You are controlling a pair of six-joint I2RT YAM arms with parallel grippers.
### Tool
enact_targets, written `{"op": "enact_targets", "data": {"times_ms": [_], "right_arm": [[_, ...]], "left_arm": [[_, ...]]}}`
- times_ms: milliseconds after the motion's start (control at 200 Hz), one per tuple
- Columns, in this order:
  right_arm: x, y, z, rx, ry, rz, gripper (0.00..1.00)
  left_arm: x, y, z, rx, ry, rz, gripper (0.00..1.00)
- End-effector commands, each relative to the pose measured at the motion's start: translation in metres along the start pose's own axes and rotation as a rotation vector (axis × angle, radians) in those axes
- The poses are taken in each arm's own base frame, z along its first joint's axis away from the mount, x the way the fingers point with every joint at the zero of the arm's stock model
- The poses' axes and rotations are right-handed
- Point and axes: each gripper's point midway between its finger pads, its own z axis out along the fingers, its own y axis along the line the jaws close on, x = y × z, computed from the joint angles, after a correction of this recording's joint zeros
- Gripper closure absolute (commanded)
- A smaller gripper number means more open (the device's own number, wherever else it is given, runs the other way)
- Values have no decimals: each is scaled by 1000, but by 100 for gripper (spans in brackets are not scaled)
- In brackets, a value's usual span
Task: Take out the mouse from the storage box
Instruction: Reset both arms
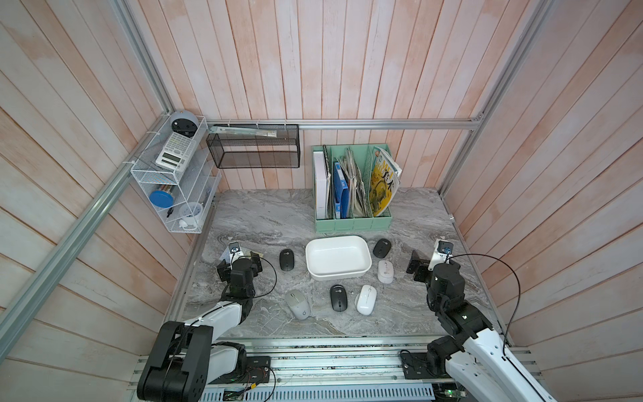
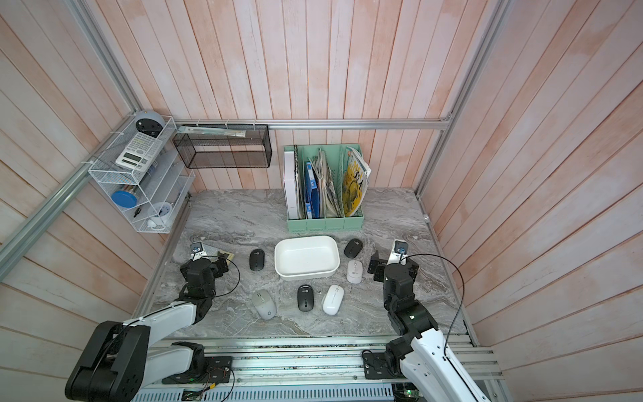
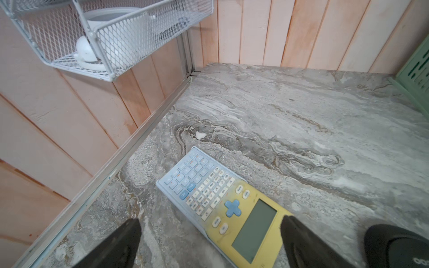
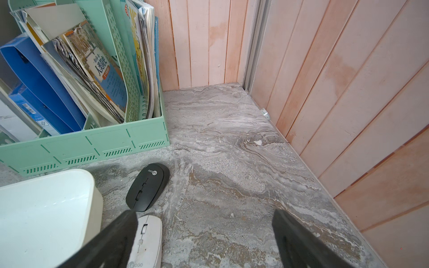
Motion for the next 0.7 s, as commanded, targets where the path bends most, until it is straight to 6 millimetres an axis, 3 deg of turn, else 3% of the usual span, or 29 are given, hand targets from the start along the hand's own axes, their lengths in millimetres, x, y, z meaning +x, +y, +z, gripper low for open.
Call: {"op": "enact_targets", "data": {"times_ms": [0, 200, 280, 430, 520, 600, 695], "right_arm": [[-7, 1, 2, 0, -41, -12, 3], [-4, 6, 19, 20, -51, -62, 2], [-2, 3, 28, 45, -63, -89, 2], [6, -16, 51, 141, -75, -63, 2], [15, -13, 69, 146, -77, -123, 2], [19, -13, 82, 167, -88, -81, 2], [24, 0, 95, 95, -82, -126, 2]], "left_arm": [[-35, -12, 5, 61, -156, -15, 0], [-19, -13, 35, 68, -168, -47, 0], [-10, -16, 41, 95, -73, -36, 0], [-13, -8, 46, 40, -83, -58, 0], [-13, 6, 46, -36, -87, -93, 0], [-13, 6, 46, -36, -90, -91, 0], [-13, 6, 46, -37, -91, -89, 0]]}}
